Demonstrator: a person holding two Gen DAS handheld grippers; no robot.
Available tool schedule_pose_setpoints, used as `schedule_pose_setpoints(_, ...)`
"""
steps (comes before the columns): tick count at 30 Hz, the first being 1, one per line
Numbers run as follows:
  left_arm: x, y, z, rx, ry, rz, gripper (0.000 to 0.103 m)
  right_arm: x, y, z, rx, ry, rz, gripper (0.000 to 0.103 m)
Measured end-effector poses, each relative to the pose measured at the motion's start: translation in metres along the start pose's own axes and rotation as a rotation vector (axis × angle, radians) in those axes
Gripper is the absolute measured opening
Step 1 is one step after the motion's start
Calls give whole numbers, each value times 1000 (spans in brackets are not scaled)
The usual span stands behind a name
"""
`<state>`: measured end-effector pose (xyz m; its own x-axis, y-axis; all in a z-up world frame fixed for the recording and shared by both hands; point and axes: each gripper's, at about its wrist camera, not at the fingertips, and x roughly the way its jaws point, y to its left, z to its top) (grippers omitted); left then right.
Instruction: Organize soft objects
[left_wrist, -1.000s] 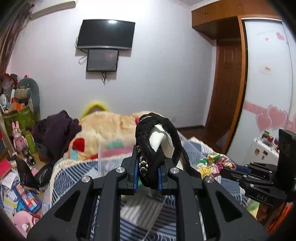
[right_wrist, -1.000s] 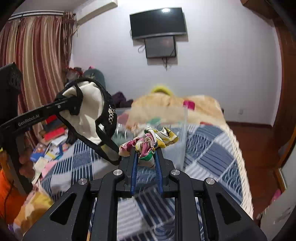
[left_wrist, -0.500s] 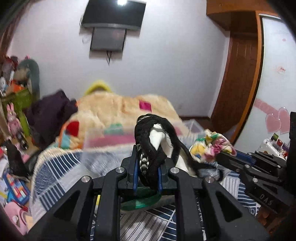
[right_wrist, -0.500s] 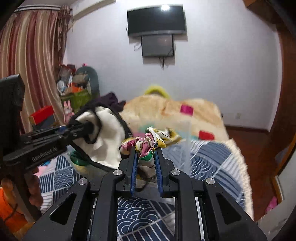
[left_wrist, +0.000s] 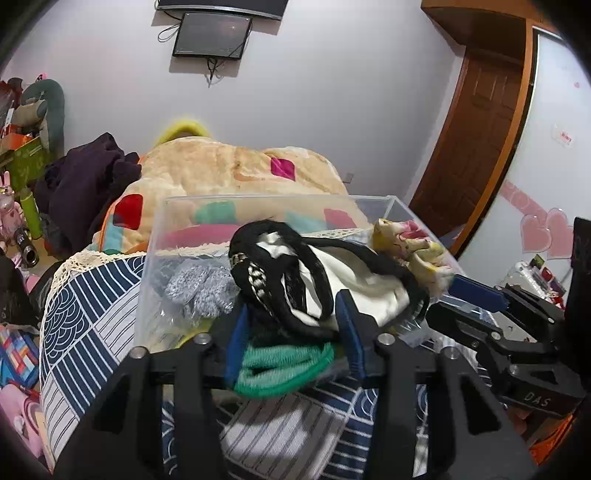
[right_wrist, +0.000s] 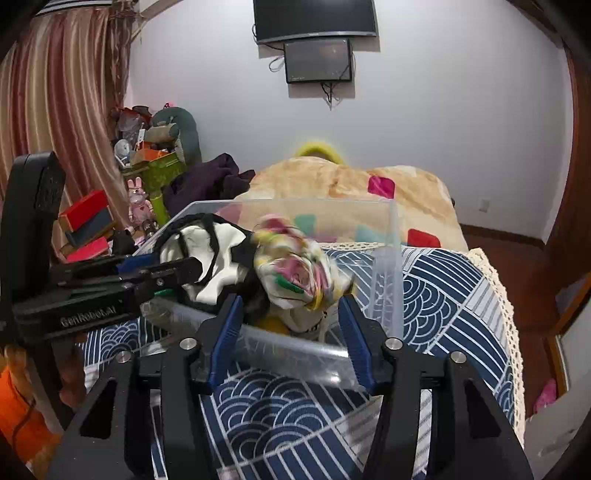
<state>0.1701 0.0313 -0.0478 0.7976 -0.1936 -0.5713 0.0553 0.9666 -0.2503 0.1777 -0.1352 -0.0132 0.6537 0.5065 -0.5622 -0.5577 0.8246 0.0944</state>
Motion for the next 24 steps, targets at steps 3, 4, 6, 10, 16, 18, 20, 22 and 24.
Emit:
schedule_pose_setpoints(3, -13, -3, -2, 21, -18, 10, 54, -8, 0, -2, -11, -10, -8, 51)
schedule_pose_setpoints(4, -19, -5, -3, 35, -27, 17, 56, -11, 0, -3, -9, -13, -2, 51)
schedule_pose_setpoints(6, -33, -10, -5, 59, -53, 25, 61, -22, 1, -4, -6, -29, 5, 52)
schedule_pose_setpoints(10, -63, -19, -5, 97, -124, 44, 66, -44, 4, 1, -11, -79, 8, 52)
schedule_pose_setpoints(16, -106, -36, -7, 138, -232, 65, 81, -79, 8, 13, 10, -188, 21, 60)
schedule_pose_setpoints(18, -119, -39, -10, 132, -267, 59, 91, -90, 12, 14, 3, -213, 21, 61)
schedule_pose_setpoints(20, -130, -44, -14, 142, -293, 61, 93, -99, 16, 12, -8, -238, 12, 73)
schedule_pose_setpoints(22, -137, -49, -17, 154, -312, 72, 96, -107, 20, 9, -19, -272, 5, 83)
schedule_pose_setpoints(24, -143, -54, -21, 165, -334, 77, 102, -114, 25, 6, -29, -298, -7, 87)
